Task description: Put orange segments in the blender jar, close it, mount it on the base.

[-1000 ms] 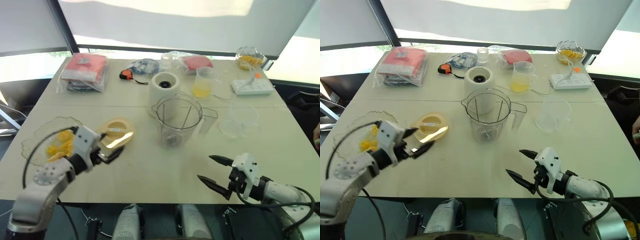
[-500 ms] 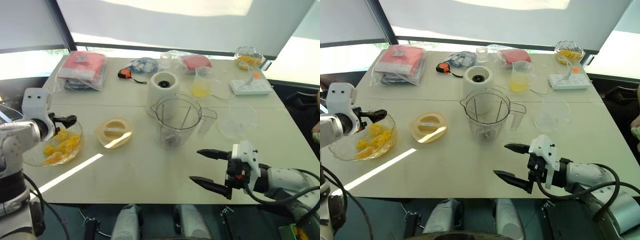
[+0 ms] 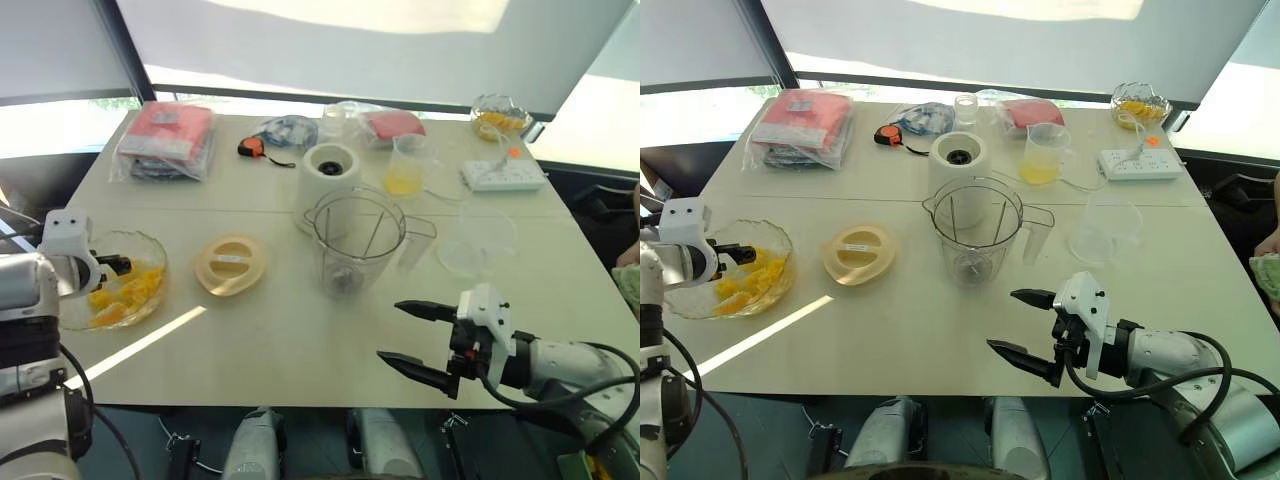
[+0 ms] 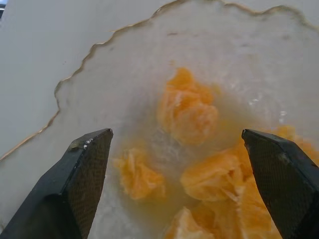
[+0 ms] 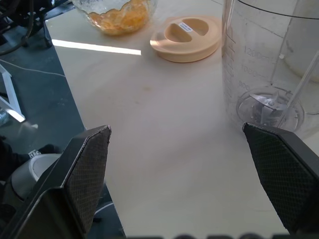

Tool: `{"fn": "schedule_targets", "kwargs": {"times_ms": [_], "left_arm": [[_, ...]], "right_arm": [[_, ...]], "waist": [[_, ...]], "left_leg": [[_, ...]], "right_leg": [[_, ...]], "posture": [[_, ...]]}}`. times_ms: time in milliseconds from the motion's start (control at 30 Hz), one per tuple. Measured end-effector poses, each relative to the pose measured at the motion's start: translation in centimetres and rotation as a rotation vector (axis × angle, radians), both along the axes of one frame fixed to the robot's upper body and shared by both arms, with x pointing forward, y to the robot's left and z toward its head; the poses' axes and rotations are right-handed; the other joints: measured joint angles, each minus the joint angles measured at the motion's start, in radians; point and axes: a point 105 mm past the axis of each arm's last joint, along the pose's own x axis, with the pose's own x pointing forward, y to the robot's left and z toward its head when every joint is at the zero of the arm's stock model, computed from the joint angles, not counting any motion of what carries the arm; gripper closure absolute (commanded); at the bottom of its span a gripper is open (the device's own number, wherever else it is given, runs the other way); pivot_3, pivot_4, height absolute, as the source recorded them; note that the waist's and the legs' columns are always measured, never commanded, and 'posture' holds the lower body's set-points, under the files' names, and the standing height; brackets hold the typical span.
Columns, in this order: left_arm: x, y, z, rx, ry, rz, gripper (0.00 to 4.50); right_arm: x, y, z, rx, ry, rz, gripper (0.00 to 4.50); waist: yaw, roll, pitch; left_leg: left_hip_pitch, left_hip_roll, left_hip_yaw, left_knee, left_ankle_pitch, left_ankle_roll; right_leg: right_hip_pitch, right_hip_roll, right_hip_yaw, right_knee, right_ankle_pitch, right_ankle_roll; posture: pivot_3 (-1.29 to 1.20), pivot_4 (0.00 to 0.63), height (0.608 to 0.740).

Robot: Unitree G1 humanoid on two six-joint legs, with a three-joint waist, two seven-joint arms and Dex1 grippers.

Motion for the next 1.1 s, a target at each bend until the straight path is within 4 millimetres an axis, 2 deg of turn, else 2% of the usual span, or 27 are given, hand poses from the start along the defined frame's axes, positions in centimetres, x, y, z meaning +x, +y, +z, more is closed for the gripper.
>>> {"fn": "schedule_targets", "kwargs": {"times_ms": [300,533,633,767,833,1100], "left_arm": [[2.6,-0.8,-2.9,0.033,-0.01,-0.089,0.16],[3.3,-0.5,-3.1,0.055,-0.021,-0.092,0.16],[3.4,-0.6,-3.3,0.056,-0.019,-0.096,1.01],[3.0,-0.9,-3.7,0.036,0.015,-0.085,3.18],[2.9,-1.1,-3.7,0.031,0.023,-0.087,4.12],[2.0,-0.9,-3.6,0.022,0.04,-0.056,4.12]], "right_arm": [[0.1,0.2,0.3,-0.003,-0.019,-0.01,0.02],[0.5,0.2,0.5,-0.015,-0.045,-0.028,0.02],[0.7,0.2,0.5,-0.023,-0.055,-0.042,0.0],[0.8,0.3,0.4,-0.022,-0.058,-0.045,0.0],[0.8,0.3,0.4,-0.023,-0.058,-0.044,0.0],[1.0,0.4,0.7,-0.024,-0.071,-0.036,0.0]], "waist": [[0.002,-0.001,-0.001],[0.002,-0.001,-0.001],[0.002,0.0,-0.001],[-0.001,0.0,-0.002],[-0.003,0.0,-0.002],[-0.003,0.0,-0.002]], "left_leg": [[-0.001,0.0,0.0,0.0,0.0,0.0],[0.0,-0.002,0.0,0.001,0.0,0.0],[0.0,-0.002,0.0,0.001,0.0,0.0],[0.0,-0.002,-0.001,0.001,0.0,0.0],[0.001,-0.001,-0.001,0.001,0.0,0.0],[0.001,-0.001,-0.001,0.001,0.0,0.0]], "right_leg": [[0.0,-0.003,-0.001,-0.001,0.0,0.0],[0.002,-0.003,-0.004,0.0,0.0,0.0],[0.003,-0.003,-0.005,0.0,0.0,0.0],[0.003,-0.003,-0.006,0.0,0.0,0.0],[0.003,-0.002,-0.006,0.001,0.0,0.0],[0.003,-0.002,-0.006,0.001,0.0,0.001]], "posture": [[0.0,0.15,0.74],[0.0,0.15,0.74],[0.0,0.15,0.74],[0.0,0.15,0.74],[0.0,0.15,0.74],[0.0,0.15,0.74]]}}
